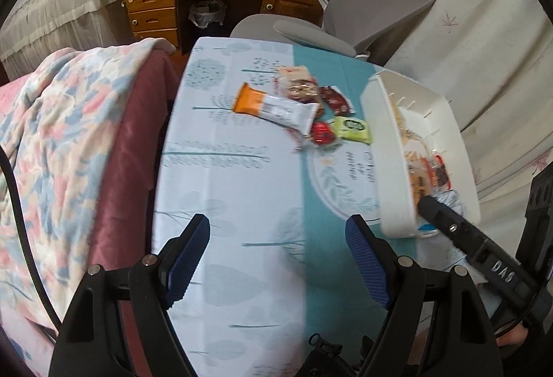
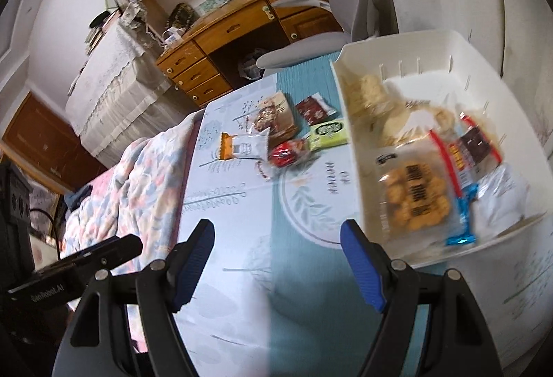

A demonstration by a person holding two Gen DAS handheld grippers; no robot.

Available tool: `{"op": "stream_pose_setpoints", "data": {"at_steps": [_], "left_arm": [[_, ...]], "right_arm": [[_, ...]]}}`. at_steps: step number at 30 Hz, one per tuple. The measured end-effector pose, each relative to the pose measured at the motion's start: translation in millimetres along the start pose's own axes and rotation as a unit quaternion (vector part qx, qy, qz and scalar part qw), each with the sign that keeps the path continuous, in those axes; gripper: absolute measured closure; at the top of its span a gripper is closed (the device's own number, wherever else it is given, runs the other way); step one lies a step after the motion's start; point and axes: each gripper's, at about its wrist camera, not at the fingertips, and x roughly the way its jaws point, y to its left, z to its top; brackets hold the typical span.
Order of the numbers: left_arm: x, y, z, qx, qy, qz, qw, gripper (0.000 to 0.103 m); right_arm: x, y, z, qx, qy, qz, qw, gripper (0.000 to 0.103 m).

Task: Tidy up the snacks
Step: 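Withdraw both open tools from the tray toward the remaining snacks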

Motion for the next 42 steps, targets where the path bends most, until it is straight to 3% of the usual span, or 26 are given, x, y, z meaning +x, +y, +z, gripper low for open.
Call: {"op": "stream_pose_setpoints", "data": {"at_steps": [6,11,16,29,32,38,42], "left_arm": [[6,37,25,0.024,0.000,-0.034,0.9991,0.023],[21,49,44,0.047,-0.005,-0.022,0.9987,0.022],[43,58,61,0.031,-0.002,-0.020,0.9993,0.016],[112,62,88,0.013,0.005,0.015,0.9998,0.014],[127,62,94,0.012,0.007,0.021,0.9997,0.014],[151,54,106,0.016,0.008,0.027,0.9995,0.014],[161,48,116,0.005,0.009,0.011,0.9999,0.014]], "right_arm": [[11,29,10,0.006,-0.014,-0.033,0.999,0.027],[21,38,21,-0.004,-0.022,-0.044,0.999,0.027],[35,38,32,-0.019,-0.017,-0.050,0.998,0.027],[93,27,59,-0.064,0.015,-0.034,0.997,0.026],[105,24,64,-0.072,0.019,-0.034,0.997,0.020],[122,22,72,-0.102,0.031,-0.037,0.994,0.018],[132,25,74,-0.140,0.039,-0.045,0.988,0.018]]}}
